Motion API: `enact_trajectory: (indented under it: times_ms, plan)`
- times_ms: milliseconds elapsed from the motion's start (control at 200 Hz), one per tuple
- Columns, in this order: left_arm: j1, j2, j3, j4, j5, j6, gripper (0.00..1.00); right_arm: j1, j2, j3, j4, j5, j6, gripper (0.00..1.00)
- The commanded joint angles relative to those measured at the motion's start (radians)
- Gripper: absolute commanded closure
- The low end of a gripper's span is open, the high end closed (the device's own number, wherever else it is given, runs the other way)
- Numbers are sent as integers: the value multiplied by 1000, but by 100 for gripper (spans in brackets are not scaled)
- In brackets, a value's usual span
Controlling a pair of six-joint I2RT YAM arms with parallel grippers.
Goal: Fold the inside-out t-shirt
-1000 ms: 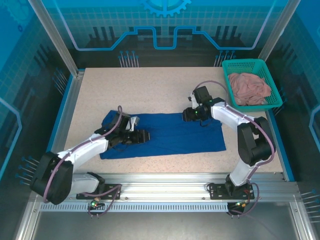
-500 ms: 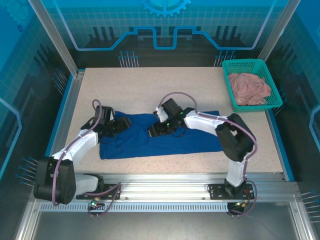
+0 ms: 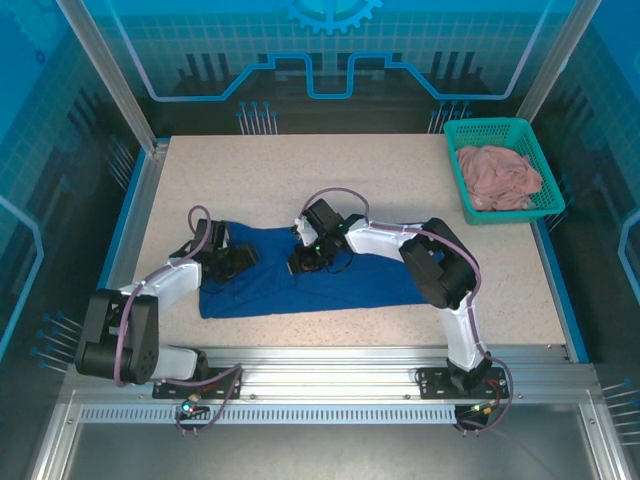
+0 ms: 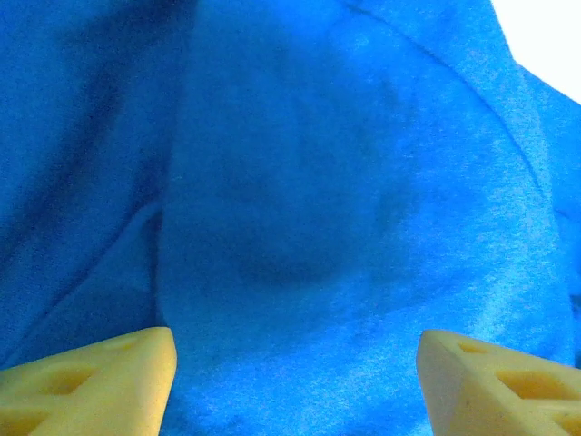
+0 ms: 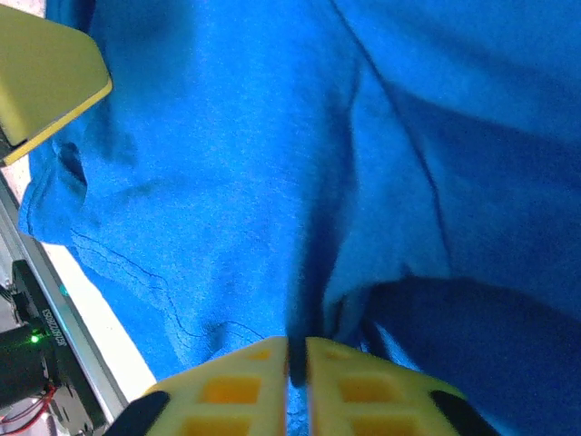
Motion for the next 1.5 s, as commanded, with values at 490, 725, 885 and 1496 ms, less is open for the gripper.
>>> enact_trajectory:
  times_ms: [490,725,885,1496]
  plan:
    - [24,-44,11,-21,-82,37,26,13,-89,-77,-115,25,25,80]
    - [102,-112,49,-92,-126,20,4,-27,-150,-91,-117,28,-45,52]
    - [171,-56,94,-148,-150,33,1,-81,-189,-168,-37,-44,-49,49]
    - [159,247,208,-194,55,146,1,-190,-255,-303,65,-128,-43,44]
